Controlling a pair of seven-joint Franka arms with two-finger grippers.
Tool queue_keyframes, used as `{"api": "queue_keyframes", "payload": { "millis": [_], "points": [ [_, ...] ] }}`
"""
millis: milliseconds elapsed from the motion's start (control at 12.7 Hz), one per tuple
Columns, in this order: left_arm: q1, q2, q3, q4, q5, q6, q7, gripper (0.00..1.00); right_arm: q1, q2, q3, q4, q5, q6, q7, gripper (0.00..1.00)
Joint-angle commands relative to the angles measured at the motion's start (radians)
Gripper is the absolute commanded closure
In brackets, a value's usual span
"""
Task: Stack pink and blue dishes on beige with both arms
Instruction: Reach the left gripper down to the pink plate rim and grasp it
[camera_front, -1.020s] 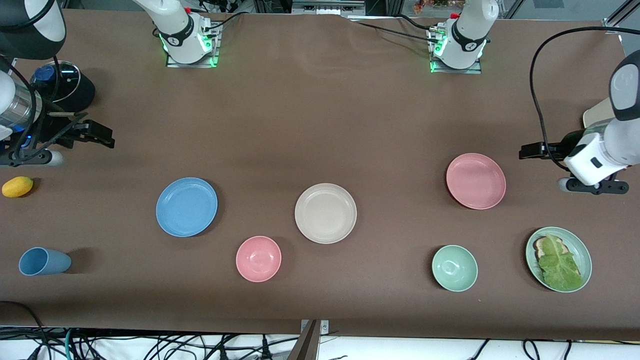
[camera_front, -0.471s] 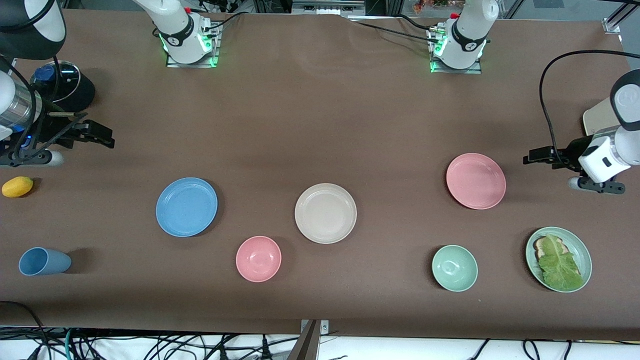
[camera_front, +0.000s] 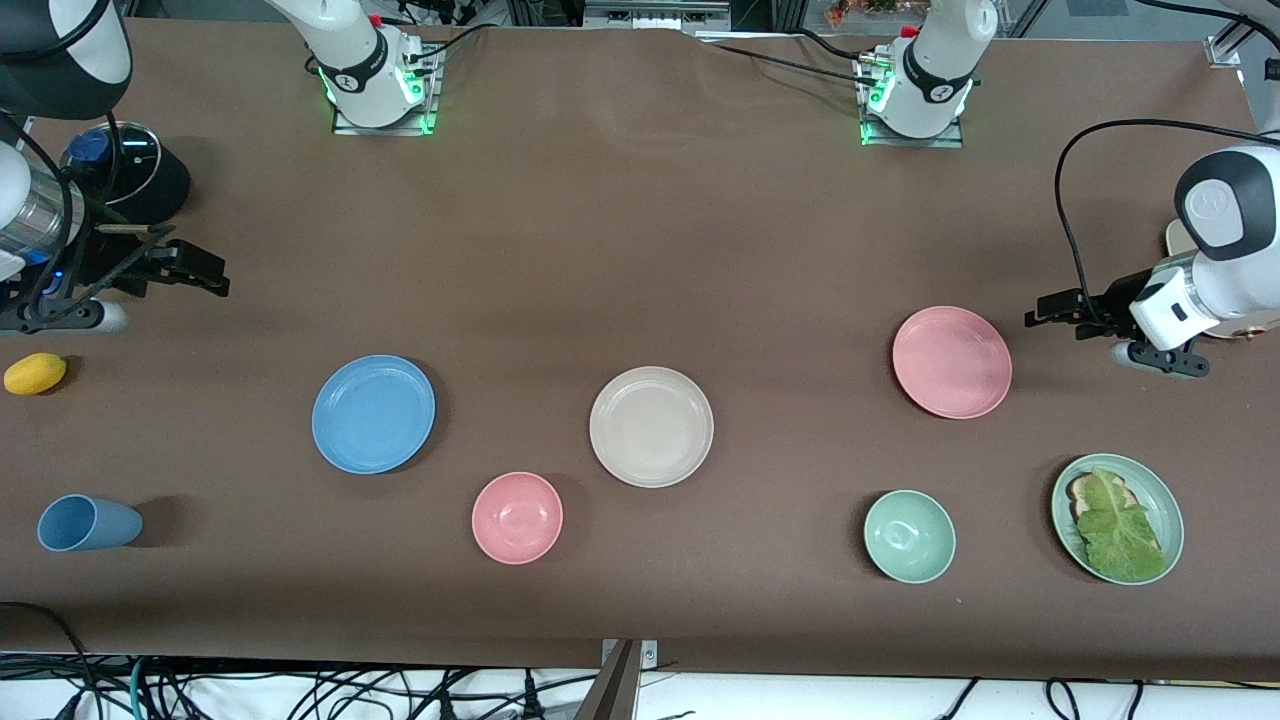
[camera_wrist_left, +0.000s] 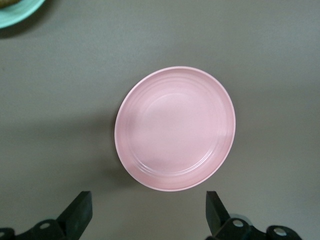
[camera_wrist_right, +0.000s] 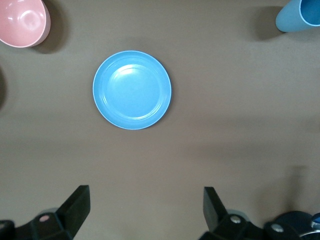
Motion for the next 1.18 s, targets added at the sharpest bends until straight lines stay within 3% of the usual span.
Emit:
{"api": "queue_keyframes", "payload": {
  "millis": [0,628,1099],
  "points": [
    [0.022,0.024,0.002,-0.025,-0.081,0.047,0.105,0.0,-0.004,0.005,0.001,0.019,0.012,-0.014,0.001,0.0],
    [0.028,0.169,0.002,-0.034,-0.242,0.164,0.287,0.0,-0.006,0.01,-0.008,0.017,0.015,-0.015,-0.002,0.0],
    [0.046,0.228,0.0,-0.026,-0.283,0.196,0.318,0.0,-0.006,0.01,-0.008,0.017,0.016,-0.015,-0.002,0.0]
  ]
}}
